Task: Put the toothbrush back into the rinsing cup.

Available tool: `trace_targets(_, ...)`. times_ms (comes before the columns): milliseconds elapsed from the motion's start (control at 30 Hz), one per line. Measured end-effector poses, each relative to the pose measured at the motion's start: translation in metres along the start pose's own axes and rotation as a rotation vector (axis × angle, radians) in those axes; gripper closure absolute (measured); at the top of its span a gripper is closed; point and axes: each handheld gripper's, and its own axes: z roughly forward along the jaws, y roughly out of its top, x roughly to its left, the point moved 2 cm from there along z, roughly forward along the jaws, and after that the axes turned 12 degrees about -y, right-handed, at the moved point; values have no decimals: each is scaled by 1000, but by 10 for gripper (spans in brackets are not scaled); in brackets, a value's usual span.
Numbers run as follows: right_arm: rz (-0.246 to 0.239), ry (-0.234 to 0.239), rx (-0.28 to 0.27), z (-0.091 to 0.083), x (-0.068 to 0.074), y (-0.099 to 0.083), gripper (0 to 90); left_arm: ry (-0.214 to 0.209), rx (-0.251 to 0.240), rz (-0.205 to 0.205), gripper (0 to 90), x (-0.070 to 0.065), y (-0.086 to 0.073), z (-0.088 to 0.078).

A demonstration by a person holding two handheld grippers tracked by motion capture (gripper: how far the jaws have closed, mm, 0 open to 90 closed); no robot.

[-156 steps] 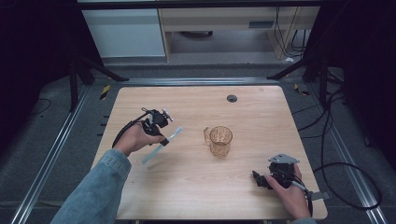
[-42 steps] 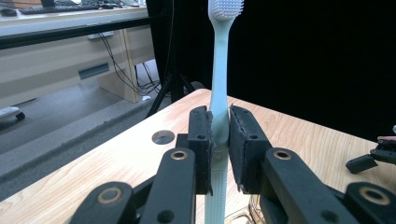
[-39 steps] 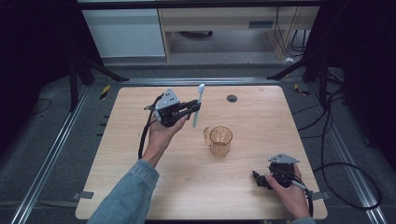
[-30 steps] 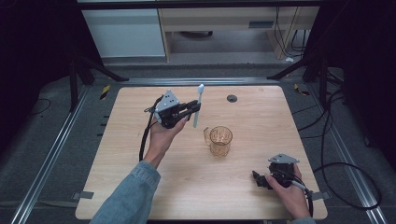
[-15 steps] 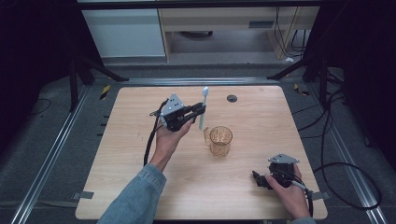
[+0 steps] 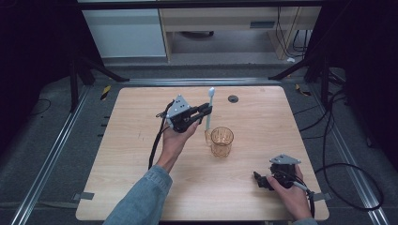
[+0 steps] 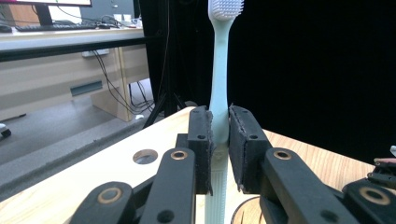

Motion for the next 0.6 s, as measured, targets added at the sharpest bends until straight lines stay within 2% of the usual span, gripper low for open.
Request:
trace_targets(333, 0, 0, 0, 0, 0, 0, 7, -3, -18, -8, 786, -1, -4, 5)
trace_targets(467, -2, 0, -1, 0, 0, 0, 7, -1, -11, -6, 786, -1, -7, 4)
trace_targets(600, -1, 0, 0, 0, 0, 0, 7, 5, -28, -19, 786, -2, -9, 4)
